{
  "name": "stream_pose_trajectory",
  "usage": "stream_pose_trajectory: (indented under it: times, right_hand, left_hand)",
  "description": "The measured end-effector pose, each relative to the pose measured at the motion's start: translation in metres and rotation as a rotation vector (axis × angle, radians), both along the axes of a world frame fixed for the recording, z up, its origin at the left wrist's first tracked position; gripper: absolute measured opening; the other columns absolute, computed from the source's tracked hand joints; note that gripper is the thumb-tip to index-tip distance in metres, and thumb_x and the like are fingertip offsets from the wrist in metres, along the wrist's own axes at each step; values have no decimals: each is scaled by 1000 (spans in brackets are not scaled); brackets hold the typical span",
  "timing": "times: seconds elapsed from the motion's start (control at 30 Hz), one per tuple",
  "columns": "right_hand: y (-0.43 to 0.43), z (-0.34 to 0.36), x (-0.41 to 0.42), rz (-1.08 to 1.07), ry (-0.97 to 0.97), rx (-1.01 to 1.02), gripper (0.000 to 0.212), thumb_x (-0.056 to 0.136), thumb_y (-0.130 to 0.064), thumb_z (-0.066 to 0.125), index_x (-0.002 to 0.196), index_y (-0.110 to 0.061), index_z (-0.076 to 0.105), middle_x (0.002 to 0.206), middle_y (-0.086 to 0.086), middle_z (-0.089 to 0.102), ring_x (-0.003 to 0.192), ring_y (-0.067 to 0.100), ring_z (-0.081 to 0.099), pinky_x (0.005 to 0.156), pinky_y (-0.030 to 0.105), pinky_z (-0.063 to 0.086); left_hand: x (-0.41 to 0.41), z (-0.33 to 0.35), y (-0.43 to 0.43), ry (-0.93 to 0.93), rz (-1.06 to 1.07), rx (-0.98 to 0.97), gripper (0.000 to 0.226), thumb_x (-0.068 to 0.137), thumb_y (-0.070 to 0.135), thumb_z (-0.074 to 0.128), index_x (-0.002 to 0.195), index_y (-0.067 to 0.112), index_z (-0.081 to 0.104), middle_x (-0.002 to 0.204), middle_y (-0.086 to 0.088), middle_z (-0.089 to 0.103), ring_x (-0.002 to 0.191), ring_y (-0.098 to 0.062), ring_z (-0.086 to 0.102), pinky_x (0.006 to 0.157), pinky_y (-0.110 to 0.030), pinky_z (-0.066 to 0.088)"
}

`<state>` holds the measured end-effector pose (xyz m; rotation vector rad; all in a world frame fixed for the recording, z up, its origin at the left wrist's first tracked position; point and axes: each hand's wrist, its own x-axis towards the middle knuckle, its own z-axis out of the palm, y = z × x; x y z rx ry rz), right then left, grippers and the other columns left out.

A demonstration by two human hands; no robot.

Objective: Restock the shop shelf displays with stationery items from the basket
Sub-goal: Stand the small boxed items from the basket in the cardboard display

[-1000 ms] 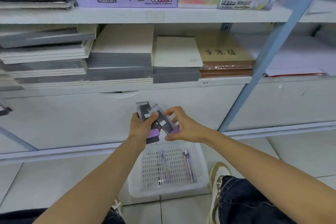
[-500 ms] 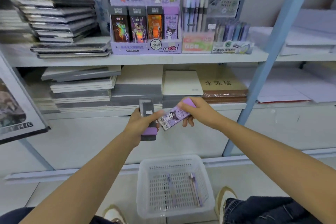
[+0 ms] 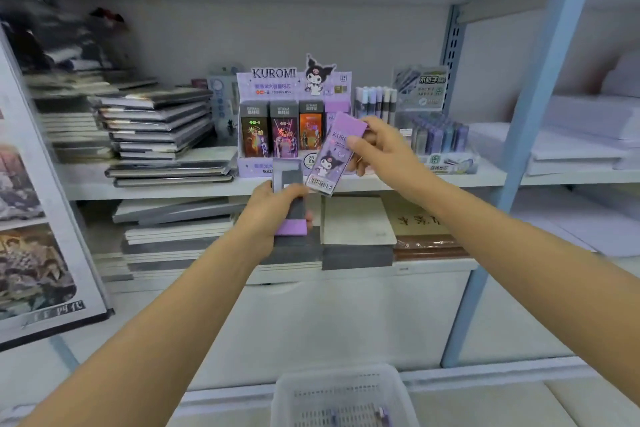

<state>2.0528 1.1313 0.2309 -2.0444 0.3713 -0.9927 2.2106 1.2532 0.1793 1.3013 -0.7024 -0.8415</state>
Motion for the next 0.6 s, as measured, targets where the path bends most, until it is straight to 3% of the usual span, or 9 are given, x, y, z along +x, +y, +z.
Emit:
stream_pose_trajectory:
  times: [0.13, 0.23, 0.3, 0.4, 0.5, 0.6]
  right_hand:
    - [-21, 43, 10, -201, -96, -149, 19, 99, -15, 50, 117, -9, 52, 98, 6, 63, 70, 8, 61, 59, 20, 51]
    - [-42, 57, 18, -326, 10, -314, 23, 97, -15, 54, 118, -7, 55, 106, 8, 63, 87, 15, 59, 74, 25, 50]
    - [-51, 56, 24, -366, 84, -410, 24, 96, -15, 57, 118, -8, 58, 107, 6, 65, 92, 15, 59, 78, 21, 46]
    - [-59, 50, 33, -390, 118, -468, 21, 93, -14, 61, 114, -11, 61, 100, 2, 67, 89, 14, 60, 80, 25, 48]
    - [-66, 45, 38, -401, 205, -510, 21, 93, -14, 61, 115, -11, 61, 96, 2, 65, 88, 20, 62, 85, 39, 52]
    - [-73, 42, 40, -399, 280, -553, 24, 94, -16, 61, 117, -12, 60, 91, 1, 65, 77, 15, 60, 75, 35, 51]
  left_hand:
    - [14, 25, -9, 3, -3, 1, 39, 88, 13, 49, 124, -1, 51, 80, -14, 68, 52, -22, 67, 49, -31, 55]
    - [22, 28, -14, -15, -14, -58, 31, 91, 8, 47, 121, 2, 50, 90, -15, 68, 57, -21, 68, 52, -34, 56]
    - [27, 26, -17, -20, -36, -91, 26, 94, 7, 49, 120, 6, 52, 94, -10, 70, 64, -21, 71, 52, -33, 56]
    - [33, 23, -19, -31, -55, -120, 25, 95, 8, 56, 119, 12, 54, 93, -5, 75, 75, -22, 74, 53, -33, 56]
    - [37, 23, -20, -51, -67, -159, 30, 93, 7, 60, 121, 14, 55, 96, -4, 76, 80, -23, 74, 55, -33, 57]
    - [41, 25, -21, -42, -58, -193, 30, 91, 4, 61, 120, 11, 55, 95, -7, 76, 78, -23, 74, 56, -32, 57]
